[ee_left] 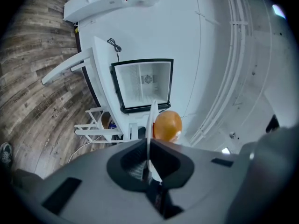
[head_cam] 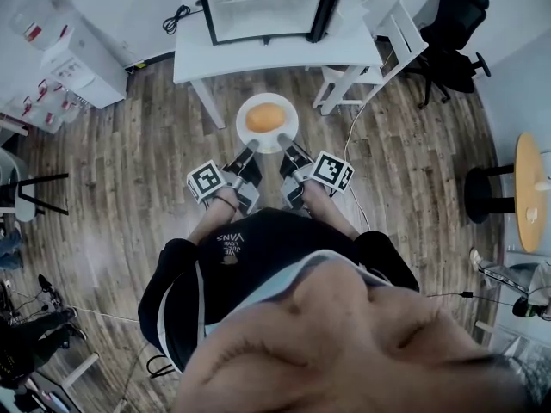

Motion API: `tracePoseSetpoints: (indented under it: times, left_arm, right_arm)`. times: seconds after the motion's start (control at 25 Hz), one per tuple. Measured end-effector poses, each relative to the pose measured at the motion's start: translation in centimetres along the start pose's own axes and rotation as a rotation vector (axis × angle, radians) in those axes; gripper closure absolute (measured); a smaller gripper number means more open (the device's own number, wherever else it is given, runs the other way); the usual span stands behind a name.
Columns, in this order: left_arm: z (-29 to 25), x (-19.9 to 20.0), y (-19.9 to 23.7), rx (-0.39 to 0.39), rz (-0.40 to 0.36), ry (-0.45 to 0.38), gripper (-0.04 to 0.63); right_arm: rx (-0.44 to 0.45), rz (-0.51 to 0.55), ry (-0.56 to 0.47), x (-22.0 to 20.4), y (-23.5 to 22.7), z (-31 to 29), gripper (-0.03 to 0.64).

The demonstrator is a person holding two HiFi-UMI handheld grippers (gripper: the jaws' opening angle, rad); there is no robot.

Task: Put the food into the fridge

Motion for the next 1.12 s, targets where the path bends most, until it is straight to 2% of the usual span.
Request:
tracePoseSetpoints:
  times: [0.24, 0.96, 1.12]
  left_arm:
    - [-1.7, 1.2, 1.0, 0.000, 0.018, 0.002, 0.569]
    - [-10.7, 6.4, 3.3, 0.018, 0.004, -0.043, 0.569]
    - [-12.5, 6.9, 4.0, 0.042, 0.000, -0.053, 0.569]
  right_arm:
    - [-0.014, -0.005, -0.001, 1.5, -0.2, -1.7, 0.589]
    - [-0.014, 0.009, 0.059, 10.9, 0.1, -8.6, 0.589]
    - [-0.010, 0.014, 0.075, 13.0, -0.1, -9.7, 0.589]
Point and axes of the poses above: the fingertips, and each gripper's own axes: z backward along the fingers, y to its left, x out of its top, the point moved 9 cm from there along z, backward along the fingers, and after that the axes turned 15 degrees about -z, right-handed, at the moved point
